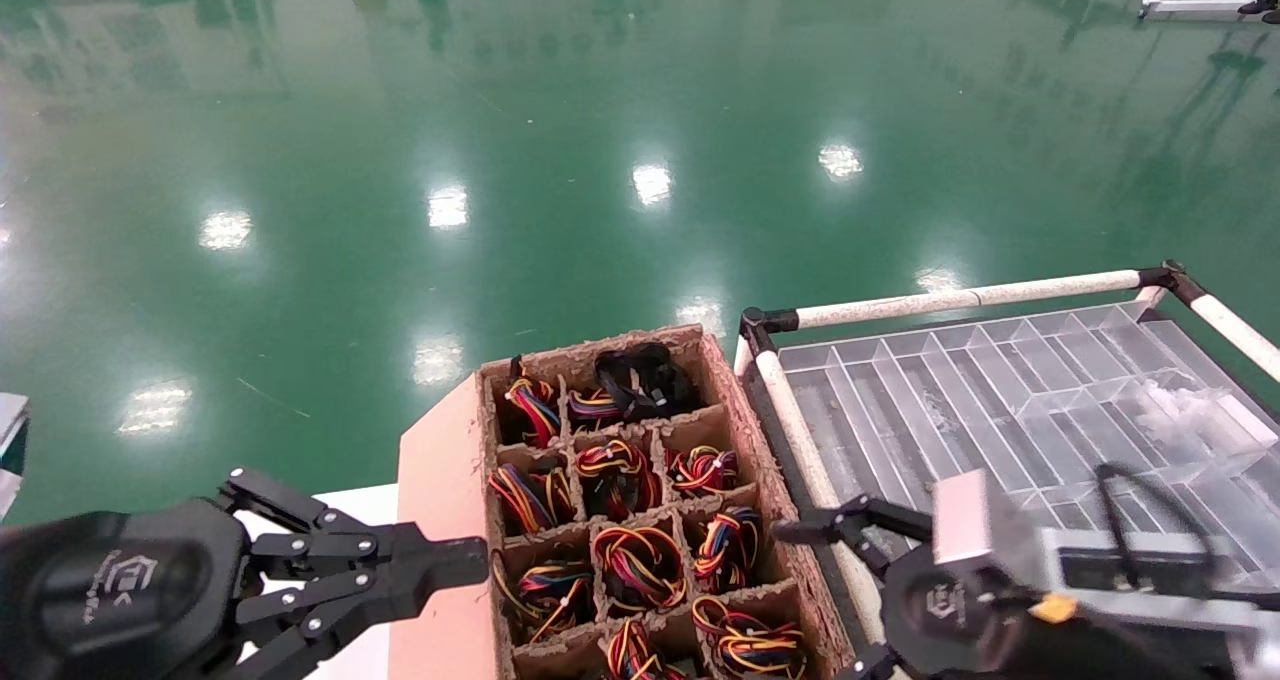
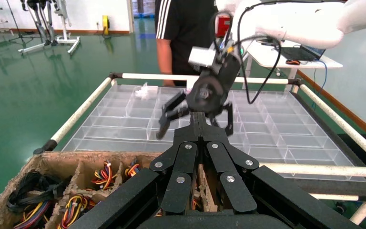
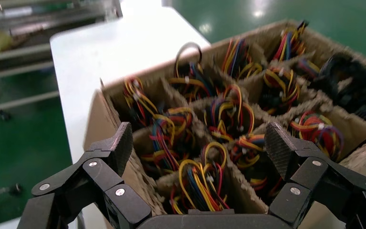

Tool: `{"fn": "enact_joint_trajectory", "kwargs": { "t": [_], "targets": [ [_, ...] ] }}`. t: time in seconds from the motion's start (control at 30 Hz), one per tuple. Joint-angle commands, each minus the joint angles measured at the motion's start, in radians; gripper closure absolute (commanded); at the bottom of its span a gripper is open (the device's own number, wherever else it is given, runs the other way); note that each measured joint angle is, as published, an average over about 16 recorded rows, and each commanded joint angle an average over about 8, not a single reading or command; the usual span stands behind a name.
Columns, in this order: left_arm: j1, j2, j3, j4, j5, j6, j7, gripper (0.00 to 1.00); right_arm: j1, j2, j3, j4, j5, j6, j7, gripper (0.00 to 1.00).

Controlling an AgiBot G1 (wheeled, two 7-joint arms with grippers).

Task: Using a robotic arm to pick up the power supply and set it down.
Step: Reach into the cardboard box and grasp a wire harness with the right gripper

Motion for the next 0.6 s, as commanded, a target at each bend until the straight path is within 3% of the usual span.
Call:
{"fn": "enact_joint_trajectory", "kwargs": {
  "t": [0.03,0.17,0.2,0.23,0.6],
  "targets": [
    [0.0,0.0,0.0,0.0,0.0,0.0,0.0,0.56,0.013,-0.016,-0.017,-0.019,-0.039,0.005,-0.014,0.35],
    [0.0,0.0,0.0,0.0,0.0,0.0,0.0,0.14,0.05,-0.053,-0.046,-0.062,-0.088,-0.009,-0.039,0.85],
    [0.0,0.0,0.0,0.0,0.0,0.0,0.0,0.07,0.059,-0.063,-0.053,-0.073,-0.099,-0.013,-0.044,0.95],
    [0.0,0.0,0.0,0.0,0.0,0.0,0.0,0.02,0.068,-0.072,-0.06,-0.084,-0.109,-0.017,-0.048,0.99],
    [0.0,0.0,0.0,0.0,0.0,0.0,0.0,0.0,0.134,-0.122,-0.112,-0.157,-0.213,-0.012,-0.048,1.0]
  ]
}}
